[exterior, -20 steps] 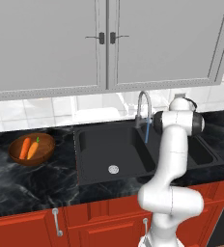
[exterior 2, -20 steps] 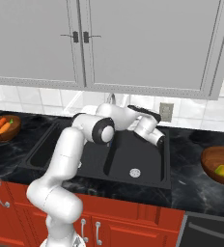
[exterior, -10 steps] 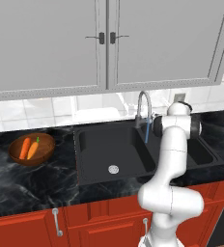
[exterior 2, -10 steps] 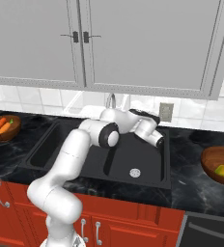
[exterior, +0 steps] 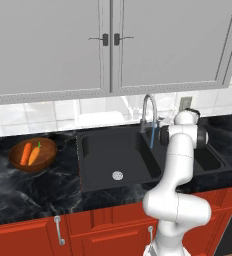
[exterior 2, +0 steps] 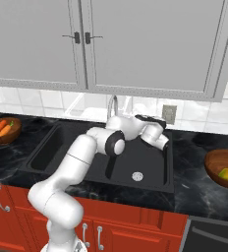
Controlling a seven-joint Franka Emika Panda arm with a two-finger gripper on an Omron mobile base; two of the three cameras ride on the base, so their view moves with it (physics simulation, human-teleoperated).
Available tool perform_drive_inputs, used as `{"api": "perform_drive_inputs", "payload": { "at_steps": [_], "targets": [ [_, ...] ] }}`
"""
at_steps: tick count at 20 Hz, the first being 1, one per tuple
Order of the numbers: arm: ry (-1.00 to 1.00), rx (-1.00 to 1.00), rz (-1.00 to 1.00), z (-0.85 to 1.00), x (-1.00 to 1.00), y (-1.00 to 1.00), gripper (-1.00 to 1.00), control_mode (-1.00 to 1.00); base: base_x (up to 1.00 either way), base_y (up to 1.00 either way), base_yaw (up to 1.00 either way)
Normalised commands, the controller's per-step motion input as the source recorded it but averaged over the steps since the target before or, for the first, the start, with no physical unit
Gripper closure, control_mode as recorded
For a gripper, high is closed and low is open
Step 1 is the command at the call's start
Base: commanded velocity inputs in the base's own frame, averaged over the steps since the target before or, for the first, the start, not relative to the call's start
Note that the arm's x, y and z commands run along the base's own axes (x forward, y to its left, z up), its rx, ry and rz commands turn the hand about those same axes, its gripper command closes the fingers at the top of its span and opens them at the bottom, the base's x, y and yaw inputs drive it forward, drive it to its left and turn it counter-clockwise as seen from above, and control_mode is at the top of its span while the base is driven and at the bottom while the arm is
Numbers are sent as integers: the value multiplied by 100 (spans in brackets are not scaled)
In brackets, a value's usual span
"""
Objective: Pick the carrots from the sink and place them in one bowl. Place the mango in the other bowl. Then turn off the sink faucet.
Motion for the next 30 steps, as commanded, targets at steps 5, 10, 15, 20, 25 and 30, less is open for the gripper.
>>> {"api": "perform_drive_inputs", "payload": {
  "at_steps": [5,10,15,20,25,30],
  "targets": [
    [0,0,0,-7,30,27,-100,-100,0,0,0],
    [2,-1,-4,1,7,83,-100,-100,0,0,0],
    [-1,-7,-8,2,0,99,-100,-100,0,0,0],
    [-4,-3,0,21,11,71,-100,-100,0,0,0],
    [0,0,12,25,35,49,-100,-100,0,0,0],
    [1,-4,23,54,39,55,-100,-100,0,0,0]
  ]
}}
